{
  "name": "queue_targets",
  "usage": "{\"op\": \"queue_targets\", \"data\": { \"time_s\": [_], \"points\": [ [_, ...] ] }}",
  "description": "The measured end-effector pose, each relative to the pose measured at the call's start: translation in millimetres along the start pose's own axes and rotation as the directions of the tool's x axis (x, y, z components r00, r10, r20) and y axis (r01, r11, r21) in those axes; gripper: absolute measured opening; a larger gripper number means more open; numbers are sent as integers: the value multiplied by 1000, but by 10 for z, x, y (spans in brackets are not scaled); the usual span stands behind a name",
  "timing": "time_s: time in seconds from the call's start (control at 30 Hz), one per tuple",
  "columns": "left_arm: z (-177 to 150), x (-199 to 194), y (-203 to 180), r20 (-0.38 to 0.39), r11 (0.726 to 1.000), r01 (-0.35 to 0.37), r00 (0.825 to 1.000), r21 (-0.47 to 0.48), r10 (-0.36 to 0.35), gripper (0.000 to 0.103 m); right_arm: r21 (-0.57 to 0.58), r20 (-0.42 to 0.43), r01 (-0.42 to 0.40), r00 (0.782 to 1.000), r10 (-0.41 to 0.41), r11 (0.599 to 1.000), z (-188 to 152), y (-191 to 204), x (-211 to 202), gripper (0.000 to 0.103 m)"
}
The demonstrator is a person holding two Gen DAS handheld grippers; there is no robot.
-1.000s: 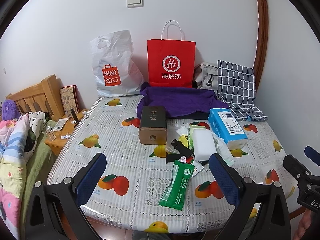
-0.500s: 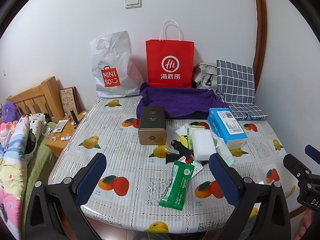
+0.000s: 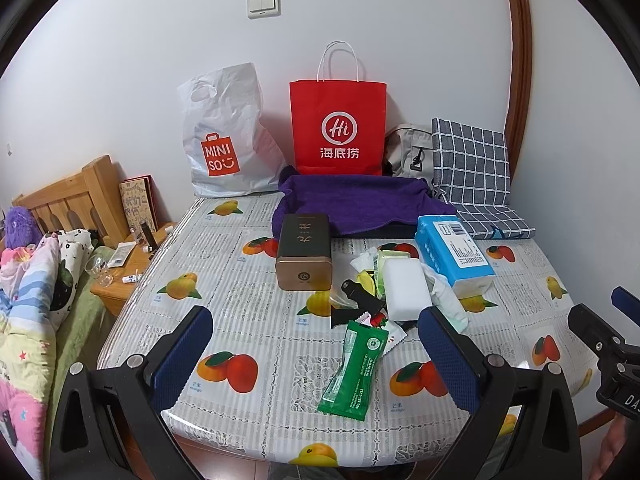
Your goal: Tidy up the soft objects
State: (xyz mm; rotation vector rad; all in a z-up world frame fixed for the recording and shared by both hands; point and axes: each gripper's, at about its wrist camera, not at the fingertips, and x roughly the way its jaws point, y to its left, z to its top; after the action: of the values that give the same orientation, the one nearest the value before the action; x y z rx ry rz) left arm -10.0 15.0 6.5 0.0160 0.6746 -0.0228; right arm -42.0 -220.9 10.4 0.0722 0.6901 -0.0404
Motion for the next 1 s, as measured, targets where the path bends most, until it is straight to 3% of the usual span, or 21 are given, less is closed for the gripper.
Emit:
{"op": "queue_targets", "data": {
  "time_s": [1.0],
  "points": [
    [-33,118,34,-35,1000,-6,999,13,6,103,-1,16,-7,1000,7,1000,-9,9,-1,103]
  ]
}}
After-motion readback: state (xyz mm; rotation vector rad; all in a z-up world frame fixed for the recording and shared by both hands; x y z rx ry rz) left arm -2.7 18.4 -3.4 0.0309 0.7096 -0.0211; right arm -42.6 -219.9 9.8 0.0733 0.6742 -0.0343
